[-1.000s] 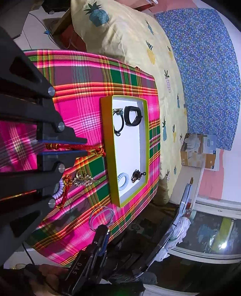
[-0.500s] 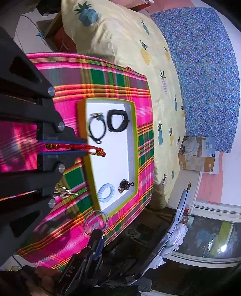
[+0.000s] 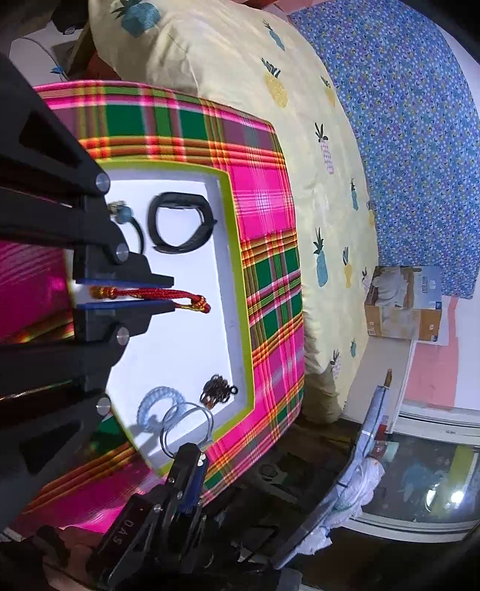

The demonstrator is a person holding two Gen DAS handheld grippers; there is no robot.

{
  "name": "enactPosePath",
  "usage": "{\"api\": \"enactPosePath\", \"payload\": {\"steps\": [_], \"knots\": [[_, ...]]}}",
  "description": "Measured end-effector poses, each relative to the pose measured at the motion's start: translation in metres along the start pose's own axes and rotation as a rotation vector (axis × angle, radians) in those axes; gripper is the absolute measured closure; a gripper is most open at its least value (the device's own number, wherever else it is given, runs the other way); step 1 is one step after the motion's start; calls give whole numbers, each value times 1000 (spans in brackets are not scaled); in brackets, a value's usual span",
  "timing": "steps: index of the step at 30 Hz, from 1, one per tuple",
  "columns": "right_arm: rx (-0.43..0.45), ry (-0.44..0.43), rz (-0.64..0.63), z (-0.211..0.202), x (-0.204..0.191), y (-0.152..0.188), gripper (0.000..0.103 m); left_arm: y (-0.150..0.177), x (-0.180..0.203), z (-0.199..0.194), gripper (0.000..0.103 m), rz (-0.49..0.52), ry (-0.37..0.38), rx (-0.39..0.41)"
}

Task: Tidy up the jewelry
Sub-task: 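Carry the red tassel with the left tool while the right tool carries the flower keychain over the box, then open both tools to drop the tassel and keychain into the box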

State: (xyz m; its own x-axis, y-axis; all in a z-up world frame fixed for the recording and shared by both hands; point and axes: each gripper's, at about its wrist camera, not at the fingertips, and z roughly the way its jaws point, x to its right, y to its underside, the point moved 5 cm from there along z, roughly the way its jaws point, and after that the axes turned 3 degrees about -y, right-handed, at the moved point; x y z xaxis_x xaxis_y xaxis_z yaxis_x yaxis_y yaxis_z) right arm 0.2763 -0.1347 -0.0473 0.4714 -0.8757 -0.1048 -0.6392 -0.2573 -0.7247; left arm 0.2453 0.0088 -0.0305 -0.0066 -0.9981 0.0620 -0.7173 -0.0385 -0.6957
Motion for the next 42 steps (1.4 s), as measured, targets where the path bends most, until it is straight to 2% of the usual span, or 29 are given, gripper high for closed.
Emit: {"api": "enactPosePath", "payload": {"steps": [11,20,24,26,28,32,42], "knots": [[-76,11,10,51,15,-6,87,-12,-5,48,97,-16,4,-66],[-114,5,24,64,18,-3,87,-7,-8,65,97,-42,18,-108],[-118,9,17,63,18,-2,79,-6,-10,66,96,-53,20,-116],[-113,6,16,60,18,-2,65,-6,-11,66,96,-57,24,-119],[-109,3,14,58,16,-2,61,-6,-11,63,94,-58,26,-116],[-92,3,8,49,13,-3,61,-7,-11,54,83,-58,33,-99],[-20,-5,27,-2,3,3,61,0,-10,3,82,-37,45,-27]]}}
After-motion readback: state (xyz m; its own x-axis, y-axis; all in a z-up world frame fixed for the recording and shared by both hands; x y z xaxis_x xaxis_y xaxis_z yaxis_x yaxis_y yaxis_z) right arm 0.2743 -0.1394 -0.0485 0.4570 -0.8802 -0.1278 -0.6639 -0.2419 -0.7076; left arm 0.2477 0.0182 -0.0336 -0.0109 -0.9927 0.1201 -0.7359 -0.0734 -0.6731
